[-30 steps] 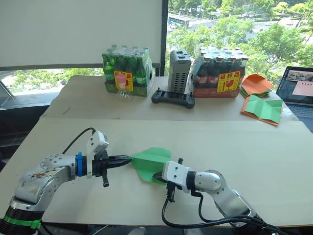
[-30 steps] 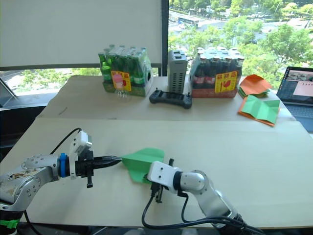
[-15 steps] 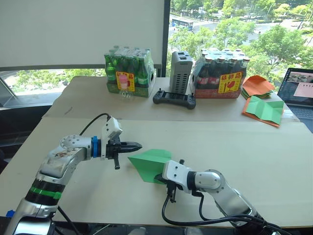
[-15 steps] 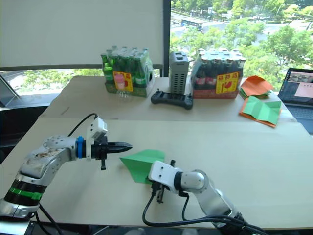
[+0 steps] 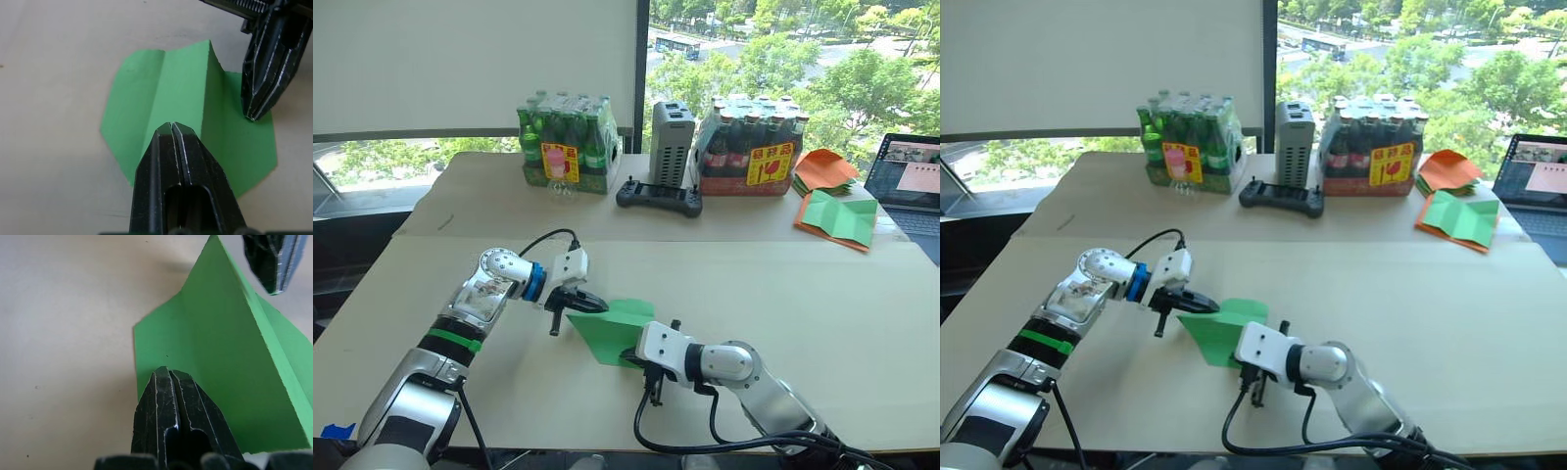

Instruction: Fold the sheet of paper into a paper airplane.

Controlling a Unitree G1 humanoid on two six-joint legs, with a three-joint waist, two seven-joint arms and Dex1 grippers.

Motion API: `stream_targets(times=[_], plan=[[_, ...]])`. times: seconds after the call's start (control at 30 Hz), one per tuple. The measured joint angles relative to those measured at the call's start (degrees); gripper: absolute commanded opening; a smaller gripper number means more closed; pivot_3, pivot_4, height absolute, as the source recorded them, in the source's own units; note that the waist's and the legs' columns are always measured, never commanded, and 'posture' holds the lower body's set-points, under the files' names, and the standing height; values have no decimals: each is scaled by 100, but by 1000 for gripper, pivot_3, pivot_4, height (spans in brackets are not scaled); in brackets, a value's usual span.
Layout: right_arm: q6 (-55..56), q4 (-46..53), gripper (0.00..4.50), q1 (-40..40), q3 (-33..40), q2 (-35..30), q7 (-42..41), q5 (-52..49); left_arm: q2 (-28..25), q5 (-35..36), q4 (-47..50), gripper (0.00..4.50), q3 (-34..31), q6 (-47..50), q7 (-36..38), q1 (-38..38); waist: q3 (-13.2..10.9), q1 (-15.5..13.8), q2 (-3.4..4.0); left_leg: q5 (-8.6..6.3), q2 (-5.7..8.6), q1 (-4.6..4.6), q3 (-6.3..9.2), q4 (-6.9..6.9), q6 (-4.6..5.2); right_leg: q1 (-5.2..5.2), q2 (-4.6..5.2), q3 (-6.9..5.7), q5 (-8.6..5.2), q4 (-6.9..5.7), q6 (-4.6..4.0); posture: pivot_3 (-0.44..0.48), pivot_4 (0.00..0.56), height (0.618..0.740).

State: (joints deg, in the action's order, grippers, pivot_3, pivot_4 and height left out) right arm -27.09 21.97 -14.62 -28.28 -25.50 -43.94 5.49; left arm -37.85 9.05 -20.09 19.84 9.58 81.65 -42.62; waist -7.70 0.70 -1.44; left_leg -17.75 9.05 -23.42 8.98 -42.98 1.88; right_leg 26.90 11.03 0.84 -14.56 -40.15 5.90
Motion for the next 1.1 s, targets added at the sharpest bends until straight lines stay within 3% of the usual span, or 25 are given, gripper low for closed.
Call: stream_targets(times=[0.17, 0.73, 1.1], plan=[[-42, -4, 13, -14, -13, 24, 49, -1, -33, -201, -44, 0, 19, -332, 126, 2, 0, 4, 0, 0, 1, 0, 1, 0, 0, 1, 0, 0, 0, -1, 0, 0, 150, 675], [-96, -9, 13, -42, -23, 51, 87, -13, -141, -205, 868, 0, 12, -110, 352, 392, 0, 10, 0, 0, 1, 0, 0, 0, 0, 2, 0, 1, 0, -3, 0, 0, 150, 675], [-1265, 832, 13, 219, 391, -121, 53, -477, -130, -203, 1144, 0, 16, 65, 325, 573, 0, 2, 0, 1, 2, -23, 5, -3, 1, 16, 2, -3, 1, -1, 1, 0, 150, 675]])
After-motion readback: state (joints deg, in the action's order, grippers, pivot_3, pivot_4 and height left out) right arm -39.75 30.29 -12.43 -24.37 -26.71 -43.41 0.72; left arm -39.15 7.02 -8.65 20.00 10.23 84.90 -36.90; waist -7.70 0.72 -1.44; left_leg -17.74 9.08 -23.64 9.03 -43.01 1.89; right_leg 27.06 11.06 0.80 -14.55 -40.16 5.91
